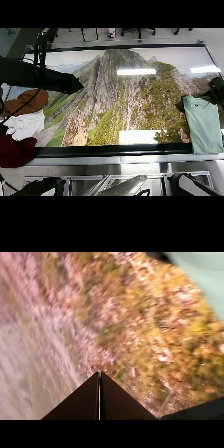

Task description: Fold the shirts.

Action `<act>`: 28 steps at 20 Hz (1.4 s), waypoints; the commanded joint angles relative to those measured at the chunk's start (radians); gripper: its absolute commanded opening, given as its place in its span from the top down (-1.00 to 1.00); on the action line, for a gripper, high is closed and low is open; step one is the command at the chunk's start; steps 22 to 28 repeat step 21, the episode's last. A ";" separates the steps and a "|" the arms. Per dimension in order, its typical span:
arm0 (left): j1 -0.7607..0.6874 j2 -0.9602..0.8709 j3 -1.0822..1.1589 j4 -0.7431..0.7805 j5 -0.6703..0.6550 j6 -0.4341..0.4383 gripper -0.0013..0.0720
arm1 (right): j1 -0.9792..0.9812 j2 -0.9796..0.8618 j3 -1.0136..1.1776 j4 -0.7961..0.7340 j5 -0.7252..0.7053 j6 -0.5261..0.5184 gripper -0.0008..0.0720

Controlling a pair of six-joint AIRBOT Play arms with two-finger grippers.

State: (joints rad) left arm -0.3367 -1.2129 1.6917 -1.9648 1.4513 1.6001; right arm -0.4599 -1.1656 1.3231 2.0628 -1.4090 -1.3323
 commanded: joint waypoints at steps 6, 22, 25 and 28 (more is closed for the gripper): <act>-0.141 0.303 -0.628 0.001 -0.231 -0.138 0.93 | 0.562 0.272 -0.532 0.017 0.375 -0.090 0.91; -0.150 0.427 -0.752 0.000 -0.266 -0.170 0.93 | 0.616 0.274 -0.571 0.025 0.362 -0.090 0.91; -0.150 0.427 -0.752 0.000 -0.266 -0.170 0.93 | 0.616 0.274 -0.571 0.025 0.362 -0.090 0.91; -0.150 0.427 -0.752 0.000 -0.266 -0.170 0.93 | 0.616 0.274 -0.571 0.025 0.362 -0.090 0.91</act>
